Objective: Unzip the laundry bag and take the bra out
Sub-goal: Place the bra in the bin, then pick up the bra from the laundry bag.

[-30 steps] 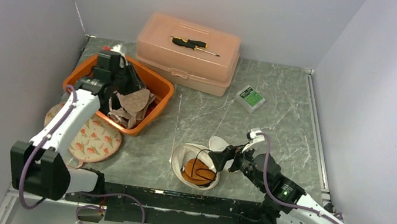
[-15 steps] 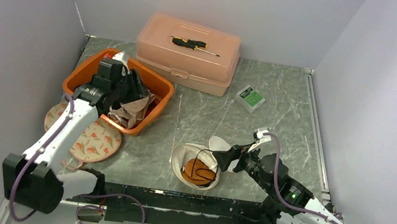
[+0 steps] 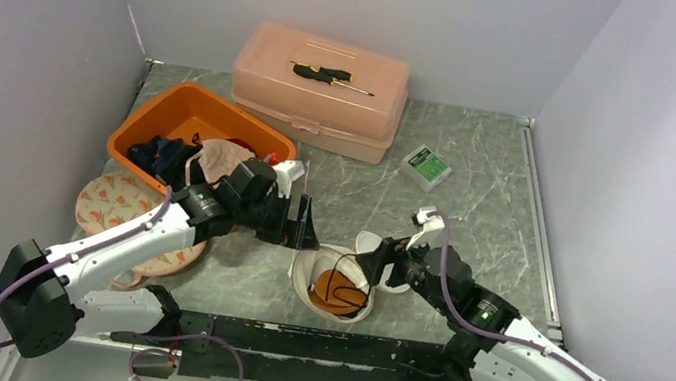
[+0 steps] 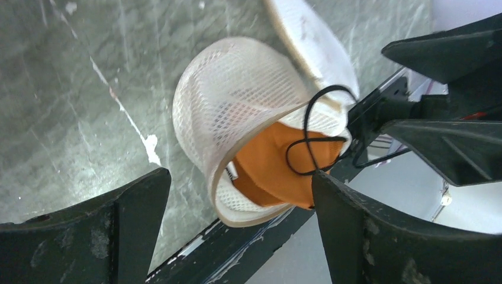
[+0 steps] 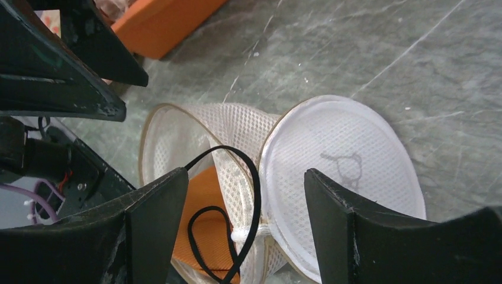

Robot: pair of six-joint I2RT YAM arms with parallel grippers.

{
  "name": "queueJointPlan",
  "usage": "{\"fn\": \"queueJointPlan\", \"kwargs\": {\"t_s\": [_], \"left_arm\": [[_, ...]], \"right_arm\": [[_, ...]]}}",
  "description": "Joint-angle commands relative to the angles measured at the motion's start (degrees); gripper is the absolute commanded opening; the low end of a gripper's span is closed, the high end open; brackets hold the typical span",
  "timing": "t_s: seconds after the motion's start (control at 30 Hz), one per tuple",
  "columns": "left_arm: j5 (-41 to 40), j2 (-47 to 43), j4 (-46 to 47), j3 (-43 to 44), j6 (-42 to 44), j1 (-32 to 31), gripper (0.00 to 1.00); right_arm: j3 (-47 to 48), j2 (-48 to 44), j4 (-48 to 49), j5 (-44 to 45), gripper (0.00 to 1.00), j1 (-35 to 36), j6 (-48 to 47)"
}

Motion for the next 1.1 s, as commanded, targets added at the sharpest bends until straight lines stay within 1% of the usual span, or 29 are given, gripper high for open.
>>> {"fn": "queueJointPlan", "kwargs": {"t_s": [0.0, 0.1, 0.23, 0.37, 0.5, 0.53, 0.6, 0.67, 0.77, 0.87, 0.9, 1.07], "left_arm": [[1.92, 0.41, 3.04, -2.66, 0.60, -0.38, 0.94], [4.29, 2.48, 5.23, -4.73, 0.42, -0.44, 0.88], [8.73, 4.54, 10.70, -7.87, -0.90, -0.57, 0.82], [11.08, 5.71, 14.78, -9.84, -1.88, -0.87, 0.75], [11.31, 7.45, 15.87, -9.62, -1.58, -1.15, 0.66], [11.37, 7.81, 16.28, -9.60, -1.59, -1.15, 0.62], [11.49, 8.14, 17.28, -9.59, -1.84, -1.19, 0.54], [11.33, 8.30, 18.28, -9.55, -1.95, -1.21, 0.45], [10.46, 8.66, 19.57, -9.25, -2.19, -1.26, 0.26], [9.77, 9.38, 21.15, -8.17, -2.43, -1.26, 0.06], [9.37, 9.66, 21.34, -7.61, -2.40, -1.25, 0.03], [6.12, 11.63, 19.16, -2.18, -0.50, -1.21, 0.03]], "right_arm": [[0.91, 3.81, 4.61, -4.52, 0.75, -0.17, -0.07], [0.51, 6.87, 5.50, -5.44, 0.75, -0.26, -0.04], [0.18, 10.64, 7.76, -7.46, 0.75, -0.58, -0.43], [0.69, 15.44, 8.47, -9.38, 0.71, -0.75, -1.16], [1.21, 19.07, 8.61, -9.78, 0.60, -0.84, -1.16], [1.34, 19.77, 8.44, -9.44, 0.54, -0.85, -1.09], [1.25, 20.02, 8.47, -8.88, 0.45, -0.83, -1.01], [1.08, 19.14, 8.55, -8.39, 0.35, -0.79, -1.09], [1.41, 17.56, 8.40, -7.27, 0.21, -0.78, -1.76], [2.38, 16.95, 8.76, -6.60, 0.02, -0.78, -2.73], [2.84, 17.13, 8.70, -6.32, 0.00, -0.87, -3.00], [5.47, 17.44, 7.99, -2.14, 0.00, -0.90, -4.55]]}}
